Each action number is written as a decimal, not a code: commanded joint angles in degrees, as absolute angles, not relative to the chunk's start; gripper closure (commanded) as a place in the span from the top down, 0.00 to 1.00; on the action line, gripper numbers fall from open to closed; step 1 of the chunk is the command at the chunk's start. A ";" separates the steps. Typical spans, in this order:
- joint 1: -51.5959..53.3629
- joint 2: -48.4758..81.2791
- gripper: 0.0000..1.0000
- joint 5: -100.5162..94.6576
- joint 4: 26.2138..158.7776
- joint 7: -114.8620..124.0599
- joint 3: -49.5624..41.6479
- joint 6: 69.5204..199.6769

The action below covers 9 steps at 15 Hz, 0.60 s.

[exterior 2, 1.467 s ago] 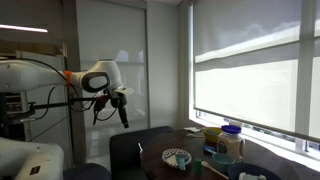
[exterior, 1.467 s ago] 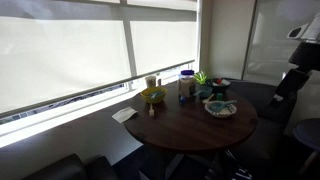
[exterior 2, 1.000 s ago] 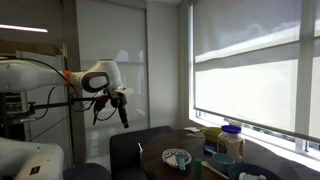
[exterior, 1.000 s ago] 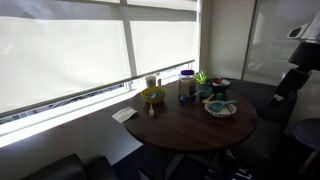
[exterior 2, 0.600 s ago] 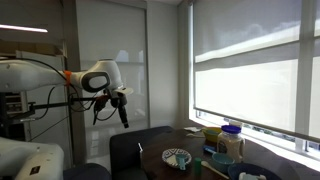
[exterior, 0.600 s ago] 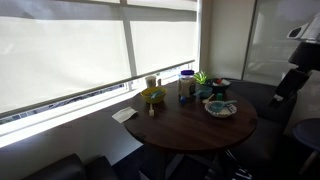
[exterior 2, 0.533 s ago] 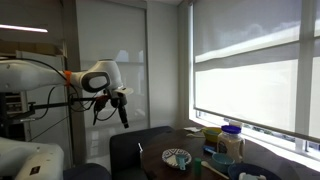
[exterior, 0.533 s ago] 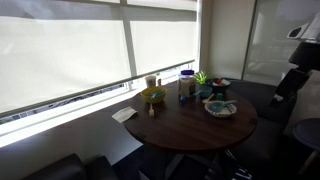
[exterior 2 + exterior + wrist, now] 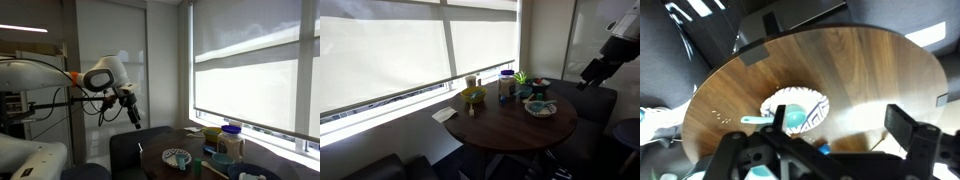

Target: Pick up the blue lid from the clear jar of sugar and put it on the table

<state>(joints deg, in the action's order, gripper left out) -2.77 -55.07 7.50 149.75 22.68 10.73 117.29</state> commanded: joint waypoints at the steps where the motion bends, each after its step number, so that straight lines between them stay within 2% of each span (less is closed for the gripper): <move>1: -7.79 -51.43 1.00 3.63 146.36 17.72 4.00 120.00; 9: -2.47 -42.72 1.00 5.56 136.40 -14.28 -16.96 111.14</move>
